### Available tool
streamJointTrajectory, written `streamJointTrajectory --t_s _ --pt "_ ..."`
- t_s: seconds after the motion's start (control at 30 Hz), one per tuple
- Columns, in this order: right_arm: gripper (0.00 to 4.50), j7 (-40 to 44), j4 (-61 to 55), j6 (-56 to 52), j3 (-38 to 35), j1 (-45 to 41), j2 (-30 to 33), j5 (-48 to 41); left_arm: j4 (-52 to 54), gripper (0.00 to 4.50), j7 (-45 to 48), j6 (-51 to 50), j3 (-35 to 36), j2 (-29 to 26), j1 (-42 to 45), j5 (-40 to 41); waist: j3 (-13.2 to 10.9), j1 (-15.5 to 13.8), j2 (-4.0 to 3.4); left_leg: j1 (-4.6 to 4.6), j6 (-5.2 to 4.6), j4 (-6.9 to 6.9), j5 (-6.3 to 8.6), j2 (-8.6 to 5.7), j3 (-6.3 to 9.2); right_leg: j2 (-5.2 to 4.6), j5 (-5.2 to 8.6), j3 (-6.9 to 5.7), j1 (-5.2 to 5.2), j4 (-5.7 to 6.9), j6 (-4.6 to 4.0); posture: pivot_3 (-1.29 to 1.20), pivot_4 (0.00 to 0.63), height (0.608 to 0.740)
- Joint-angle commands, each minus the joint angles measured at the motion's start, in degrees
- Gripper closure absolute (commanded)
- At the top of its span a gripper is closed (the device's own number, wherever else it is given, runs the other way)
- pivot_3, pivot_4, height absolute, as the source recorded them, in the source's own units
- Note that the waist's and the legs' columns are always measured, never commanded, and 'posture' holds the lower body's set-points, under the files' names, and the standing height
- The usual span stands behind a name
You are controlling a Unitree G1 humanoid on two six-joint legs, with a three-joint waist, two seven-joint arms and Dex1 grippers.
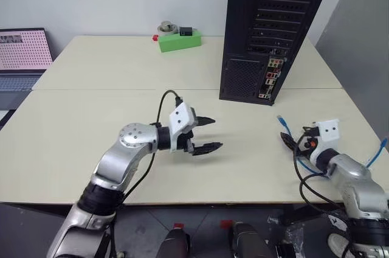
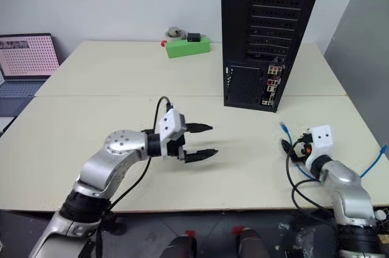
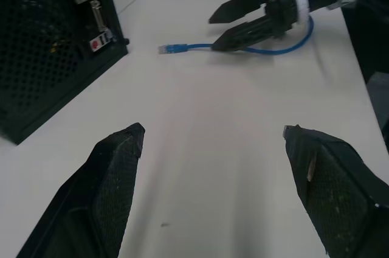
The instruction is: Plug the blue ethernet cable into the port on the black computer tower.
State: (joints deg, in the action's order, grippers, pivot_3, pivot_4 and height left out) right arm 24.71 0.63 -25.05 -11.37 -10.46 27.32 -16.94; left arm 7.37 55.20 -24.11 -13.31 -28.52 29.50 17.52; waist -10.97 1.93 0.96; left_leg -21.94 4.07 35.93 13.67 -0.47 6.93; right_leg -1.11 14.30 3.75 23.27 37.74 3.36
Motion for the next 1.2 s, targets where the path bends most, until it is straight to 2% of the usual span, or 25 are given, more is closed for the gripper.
streamJointTrajectory --t_s 0.03,0.1,0.13,0.37,0.53,0.73,1.0,1.1,1.2 --pt "0.01 -0.33 1.71 1.76 0.73 -1.93 -0.10 1.52 -4.11 0.58 0.31 2.94 -1.72 2.70 3.82 -1.97 0.00 -0.02 0.00 0.00 0.00 -0.01 0.00 0.00 0.00 0.00 0.00 0.00 0.00 -0.01 0.00 0.00 0.150 0.740" --pt "0.01 -0.91 2.20 1.82 0.90 -2.30 -0.32 2.08 -6.09 0.58 0.77 3.88 -2.44 3.85 5.26 -2.81 0.00 0.10 0.00 -0.04 0.00 -0.01 0.00 0.00 -0.01 0.00 0.00 0.00 0.01 -0.02 0.00 0.00 0.150 0.740" --pt "0.37 -1.40 2.15 1.84 0.94 -2.33 -0.37 2.49 -7.24 0.58 0.80 4.36 -2.72 4.53 6.03 -3.27 0.00 0.07 0.00 -0.02 0.00 -0.01 0.00 0.01 -0.05 0.00 0.00 0.05 0.01 -0.03 0.00 0.00 0.150 0.740" --pt "1.82 -2.37 -1.23 1.09 1.36 -0.68 -0.79 3.34 -11.33 0.58 2.33 7.89 -3.76 6.27 7.66 -5.42 0.01 0.08 -0.01 0.00 0.00 0.00 0.00 0.01 -0.07 0.01 0.00 0.08 0.01 -0.01 0.01 0.00 0.150 0.740" --pt "3.19 -1.88 -3.18 0.60 1.62 -0.70 -0.41 3.06 -13.75 0.58 2.94 9.71 -3.77 6.95 8.32 -6.12 0.01 0.08 -0.01 0.00 0.00 0.01 0.00 0.00 -0.08 0.01 -0.01 0.10 0.01 -0.01 0.02 0.00 0.150 0.740" --pt "4.45 5.27 -8.49 1.22 4.56 -0.56 4.18 2.66 -15.91 0.58 6.78 12.17 -3.60 6.66 9.16 -5.42 0.00 0.11 -0.01 0.00 0.00 0.02 0.00 0.00 -0.09 0.02 -0.01 0.10 0.01 -0.01 0.02 0.00 0.150 0.740" --pt "4.45 17.83 -19.01 0.29 9.81 -1.14 13.47 1.14 -20.38 0.58 11.08 15.61 -2.25 5.41 11.25 -5.78 0.00 0.11 0.00 -0.01 0.00 0.03 0.00 0.01 -0.08 0.03 -0.01 0.07 0.01 -0.04 0.04 0.00 0.150 0.740" --pt "4.45 15.69 -16.74 0.51 8.89 -2.97 13.31 2.73 -22.44 0.58 10.02 17.04 -1.84 5.69 12.14 -6.70 -0.01 0.10 0.01 -0.01 0.00 0.07 0.00 0.00 -0.08 0.02 -0.02 0.08 0.00 -0.04 0.06 0.00 0.150 0.740" --pt "4.45 8.84 -12.03 -1.54 5.89 -4.82 9.91 3.36 -21.49 0.58 10.40 17.00 -1.53 5.47 11.55 -6.18 -0.01 0.12 0.02 -0.01 0.00 0.07 0.00 0.02 -0.09 0.03 -0.04 0.09 0.00 -0.04 0.07 0.00 0.150 0.740"
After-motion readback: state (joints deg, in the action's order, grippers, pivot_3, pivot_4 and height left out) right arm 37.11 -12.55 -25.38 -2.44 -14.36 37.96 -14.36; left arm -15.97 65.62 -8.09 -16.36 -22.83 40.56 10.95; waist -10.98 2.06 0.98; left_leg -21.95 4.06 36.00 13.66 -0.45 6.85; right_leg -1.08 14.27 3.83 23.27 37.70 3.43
